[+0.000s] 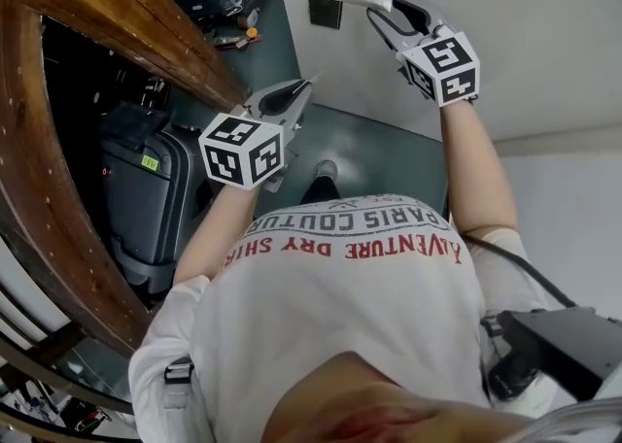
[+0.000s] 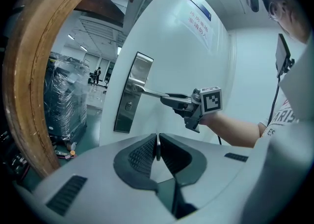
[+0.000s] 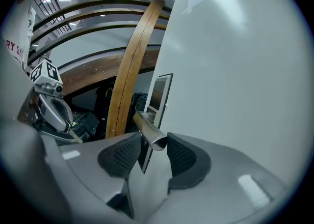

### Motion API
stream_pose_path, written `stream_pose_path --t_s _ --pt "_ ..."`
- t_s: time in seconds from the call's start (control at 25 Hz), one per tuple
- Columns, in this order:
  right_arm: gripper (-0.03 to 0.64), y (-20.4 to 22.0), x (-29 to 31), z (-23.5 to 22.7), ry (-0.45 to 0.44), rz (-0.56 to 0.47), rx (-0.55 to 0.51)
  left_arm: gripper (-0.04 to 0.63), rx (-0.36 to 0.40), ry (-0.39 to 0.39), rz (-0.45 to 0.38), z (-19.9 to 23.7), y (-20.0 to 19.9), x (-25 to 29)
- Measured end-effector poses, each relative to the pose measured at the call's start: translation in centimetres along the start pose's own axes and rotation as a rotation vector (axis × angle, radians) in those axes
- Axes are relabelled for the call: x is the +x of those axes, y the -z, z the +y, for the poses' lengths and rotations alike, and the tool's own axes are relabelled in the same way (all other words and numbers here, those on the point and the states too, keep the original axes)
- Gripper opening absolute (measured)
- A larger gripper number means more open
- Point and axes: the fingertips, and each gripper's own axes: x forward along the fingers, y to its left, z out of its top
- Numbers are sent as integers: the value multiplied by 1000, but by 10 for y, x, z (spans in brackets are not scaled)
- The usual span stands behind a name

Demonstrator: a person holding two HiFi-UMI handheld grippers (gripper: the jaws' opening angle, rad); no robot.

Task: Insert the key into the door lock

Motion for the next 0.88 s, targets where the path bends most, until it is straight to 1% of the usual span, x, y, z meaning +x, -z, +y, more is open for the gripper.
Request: stream_pose_path --t_s 0.08,0.16,0.36,0.52,0.6,0.72,0.88 --pt "160 1 0 0 -1 1 4 23 -11 -2 -33 2 -10 2" --pt "160 0 0 0 1 1 9 23 -65 1 -89 8 -23 5" --pt "160 0 0 -1 9 2 11 23 -333 25 -257 33 -44 29" --pt "160 -1 0 0 10 1 15 23 -557 74 -365 45 -54 54" --pt "160 -1 -1 -1 10 0 15 23 -630 85 -399 51 -56 66" --pt "160 -1 -1 -1 19 -4 17 23 -727 98 -428 62 -56 84" --pt "160 0 1 -1 22 0 19 23 -890 99 -479 80 -47 101"
